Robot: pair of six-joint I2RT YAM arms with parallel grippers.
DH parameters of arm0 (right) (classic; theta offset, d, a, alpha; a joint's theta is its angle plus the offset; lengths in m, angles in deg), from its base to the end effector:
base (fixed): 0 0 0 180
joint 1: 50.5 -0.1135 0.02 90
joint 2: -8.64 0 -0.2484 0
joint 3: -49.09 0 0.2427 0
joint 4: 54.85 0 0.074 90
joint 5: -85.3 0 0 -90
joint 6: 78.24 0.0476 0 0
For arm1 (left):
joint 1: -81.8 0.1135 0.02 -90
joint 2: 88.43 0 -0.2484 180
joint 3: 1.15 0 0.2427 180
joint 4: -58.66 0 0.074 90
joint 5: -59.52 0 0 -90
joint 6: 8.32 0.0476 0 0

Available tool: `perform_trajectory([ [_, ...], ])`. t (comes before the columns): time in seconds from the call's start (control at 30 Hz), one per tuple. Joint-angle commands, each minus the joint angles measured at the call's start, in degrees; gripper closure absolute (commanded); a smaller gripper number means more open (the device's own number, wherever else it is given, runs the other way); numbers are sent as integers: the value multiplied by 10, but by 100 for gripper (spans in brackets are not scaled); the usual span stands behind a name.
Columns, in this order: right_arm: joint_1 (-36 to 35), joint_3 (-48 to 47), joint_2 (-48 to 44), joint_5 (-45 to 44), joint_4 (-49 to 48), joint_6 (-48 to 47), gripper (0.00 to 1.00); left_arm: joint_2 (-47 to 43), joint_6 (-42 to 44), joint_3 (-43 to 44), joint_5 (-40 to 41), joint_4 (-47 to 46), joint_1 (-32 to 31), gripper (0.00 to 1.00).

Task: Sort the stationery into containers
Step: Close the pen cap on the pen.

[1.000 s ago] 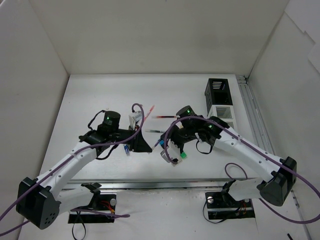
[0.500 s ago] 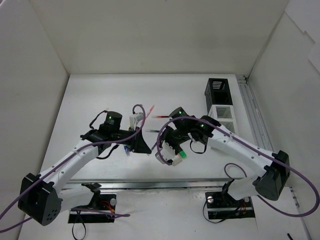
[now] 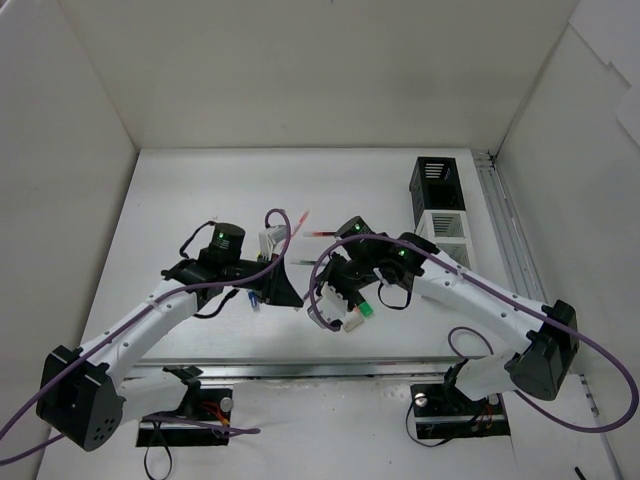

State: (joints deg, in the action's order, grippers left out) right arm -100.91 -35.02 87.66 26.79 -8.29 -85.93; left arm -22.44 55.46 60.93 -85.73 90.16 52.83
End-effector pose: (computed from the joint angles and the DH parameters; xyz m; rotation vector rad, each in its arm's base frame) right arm 0.1722 0.2473 0.3030 -2.1506 0.3294 0.1673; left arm 0.1941 -0.1522 0.2653 0.6579 2.2229 -1.5730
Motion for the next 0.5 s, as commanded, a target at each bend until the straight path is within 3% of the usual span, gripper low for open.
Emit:
perform_trajectory([
  [0.0, -35, -6, 4, 103, -14, 9, 100, -13, -6, 43, 28, -132, 5, 100],
  [0.47, -49, -8, 13, 173, -14, 36, 100, 39, 9, 101, 46, -201, 5, 100],
])
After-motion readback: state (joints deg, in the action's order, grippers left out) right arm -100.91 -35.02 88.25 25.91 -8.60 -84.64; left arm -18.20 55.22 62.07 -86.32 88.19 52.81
